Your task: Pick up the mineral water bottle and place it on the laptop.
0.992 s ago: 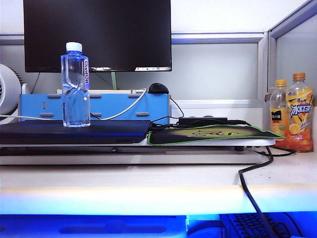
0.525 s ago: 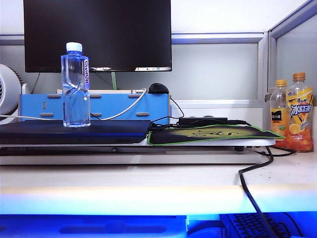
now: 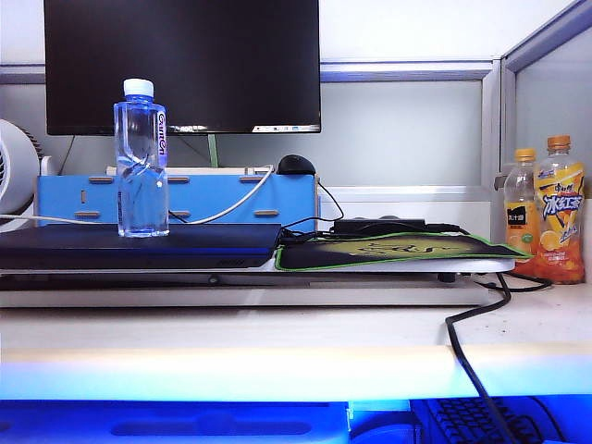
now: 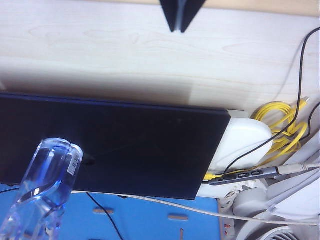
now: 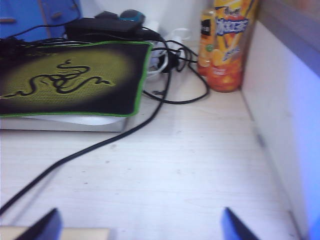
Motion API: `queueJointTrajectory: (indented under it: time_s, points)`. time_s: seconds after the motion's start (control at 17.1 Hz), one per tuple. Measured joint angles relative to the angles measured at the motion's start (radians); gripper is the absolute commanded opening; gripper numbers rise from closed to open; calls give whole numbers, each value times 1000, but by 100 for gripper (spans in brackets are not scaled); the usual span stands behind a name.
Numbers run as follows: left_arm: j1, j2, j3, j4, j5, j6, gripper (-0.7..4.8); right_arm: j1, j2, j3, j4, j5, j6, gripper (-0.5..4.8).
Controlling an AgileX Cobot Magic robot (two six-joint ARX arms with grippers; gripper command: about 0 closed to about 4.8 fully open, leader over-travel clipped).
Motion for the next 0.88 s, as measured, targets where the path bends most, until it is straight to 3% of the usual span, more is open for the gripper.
queueJointTrajectory:
  time_s: [0.06, 0.12, 0.88]
  points:
    - [0, 0, 0, 0, 0, 0, -2, 0, 0, 0, 0, 7, 0, 176]
    - [0, 0, 0, 0, 0, 0, -2, 0, 0, 0, 0, 8, 0, 6]
    - [0, 0, 0, 0, 0, 0, -2, 0, 0, 0, 0, 3, 18, -1]
